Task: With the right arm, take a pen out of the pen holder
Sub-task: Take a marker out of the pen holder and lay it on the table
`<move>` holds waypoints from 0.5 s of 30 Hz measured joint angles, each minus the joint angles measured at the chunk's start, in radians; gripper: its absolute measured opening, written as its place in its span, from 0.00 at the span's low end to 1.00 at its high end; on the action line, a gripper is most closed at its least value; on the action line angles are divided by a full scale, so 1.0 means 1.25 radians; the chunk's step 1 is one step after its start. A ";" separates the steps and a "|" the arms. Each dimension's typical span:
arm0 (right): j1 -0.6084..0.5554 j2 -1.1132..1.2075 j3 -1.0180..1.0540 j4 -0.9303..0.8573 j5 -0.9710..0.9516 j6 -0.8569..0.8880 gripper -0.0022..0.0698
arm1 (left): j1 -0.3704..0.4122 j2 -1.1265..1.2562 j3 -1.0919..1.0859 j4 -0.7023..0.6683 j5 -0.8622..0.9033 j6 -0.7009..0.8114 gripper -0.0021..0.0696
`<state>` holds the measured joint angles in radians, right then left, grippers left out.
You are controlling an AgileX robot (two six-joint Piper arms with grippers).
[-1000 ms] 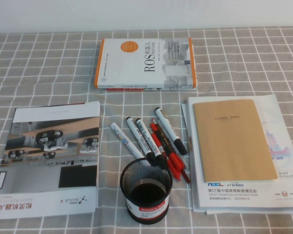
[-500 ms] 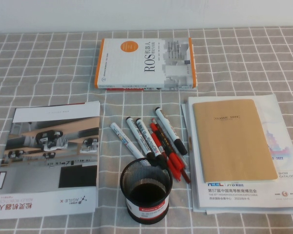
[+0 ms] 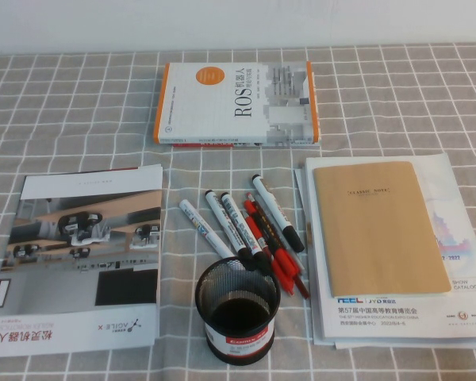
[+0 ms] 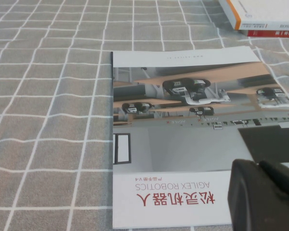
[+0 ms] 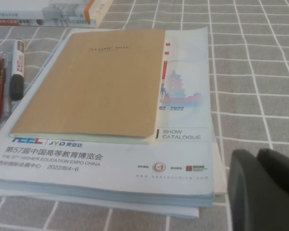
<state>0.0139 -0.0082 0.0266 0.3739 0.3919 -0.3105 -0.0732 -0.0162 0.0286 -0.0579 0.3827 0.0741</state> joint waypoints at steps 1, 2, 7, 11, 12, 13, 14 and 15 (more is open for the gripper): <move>0.000 0.000 0.000 0.000 0.000 0.000 0.01 | 0.000 0.000 0.000 0.000 0.000 0.000 0.02; 0.000 0.000 0.000 0.000 0.000 0.000 0.01 | 0.000 0.000 0.000 0.000 0.000 0.000 0.02; 0.000 0.000 0.000 0.000 0.000 0.000 0.01 | 0.000 0.000 0.000 0.000 0.000 0.000 0.02; 0.000 0.000 0.000 0.007 0.000 0.000 0.01 | 0.000 0.000 0.000 0.000 0.000 0.000 0.02; 0.000 0.000 0.000 0.011 0.000 0.000 0.01 | 0.000 0.000 0.000 0.000 0.000 0.000 0.02; 0.000 0.000 0.000 0.012 0.000 0.000 0.01 | 0.000 0.000 0.000 0.000 0.000 0.000 0.02; 0.000 0.000 0.000 0.016 0.000 0.000 0.01 | 0.000 0.000 0.000 0.000 0.000 0.000 0.02; 0.000 0.000 0.000 0.019 0.000 0.000 0.01 | 0.000 0.000 0.000 0.000 0.000 0.000 0.02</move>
<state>0.0139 -0.0082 0.0266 0.3973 0.3919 -0.3105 -0.0732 -0.0162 0.0286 -0.0579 0.3827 0.0741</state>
